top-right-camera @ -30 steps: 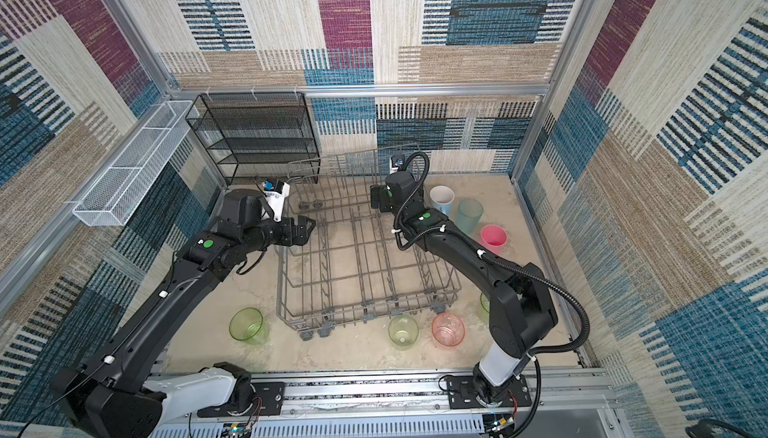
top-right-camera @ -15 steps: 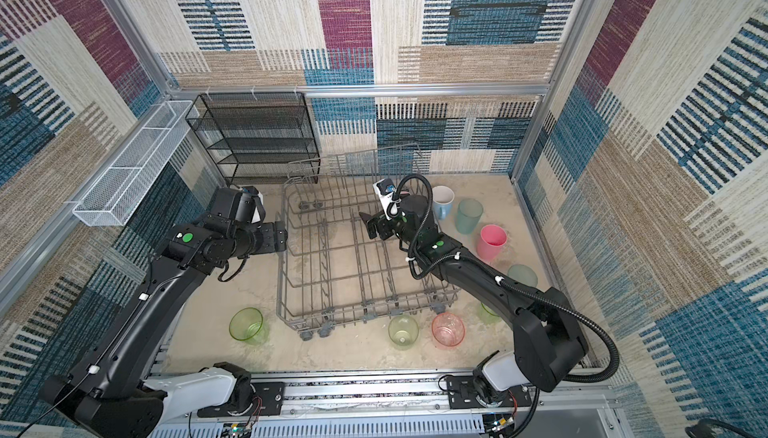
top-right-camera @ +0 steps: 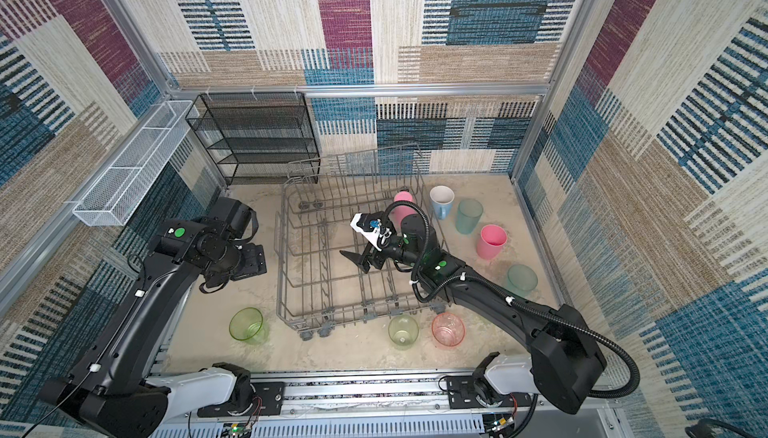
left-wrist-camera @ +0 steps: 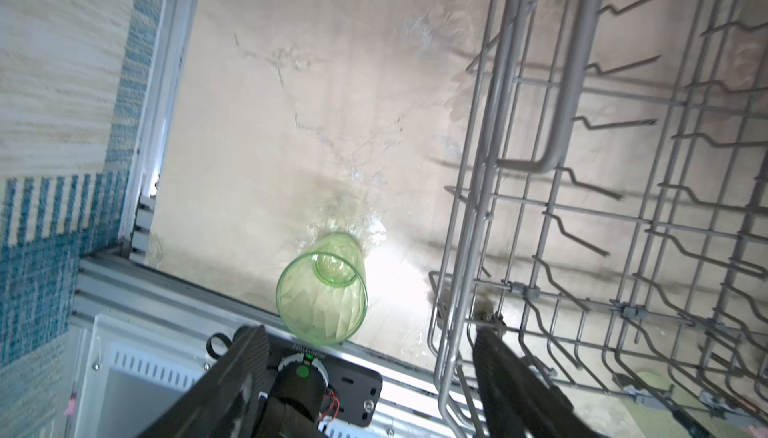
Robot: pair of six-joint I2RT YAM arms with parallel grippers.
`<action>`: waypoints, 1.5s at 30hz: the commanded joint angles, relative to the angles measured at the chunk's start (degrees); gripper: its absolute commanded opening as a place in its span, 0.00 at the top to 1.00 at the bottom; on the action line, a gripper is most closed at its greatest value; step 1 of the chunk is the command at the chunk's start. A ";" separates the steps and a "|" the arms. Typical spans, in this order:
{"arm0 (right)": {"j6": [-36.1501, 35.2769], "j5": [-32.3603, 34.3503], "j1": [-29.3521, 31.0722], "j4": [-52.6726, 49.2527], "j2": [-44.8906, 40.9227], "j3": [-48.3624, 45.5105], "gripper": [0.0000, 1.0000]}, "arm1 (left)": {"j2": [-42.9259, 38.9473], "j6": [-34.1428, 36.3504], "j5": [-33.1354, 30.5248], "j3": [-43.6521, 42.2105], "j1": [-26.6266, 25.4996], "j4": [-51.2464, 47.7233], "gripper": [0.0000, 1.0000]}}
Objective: Load the cups into the dish rack
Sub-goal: 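Lower the left gripper onto the green cup while the right gripper moves over the rack, then close the left gripper on the green cup and lift it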
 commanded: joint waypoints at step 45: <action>-5.85 -2.56 6.13 -2.90 -1.68 1.12 0.00 | -3.38 -42.13 9.18 -26.31 11.33 13.66 0.39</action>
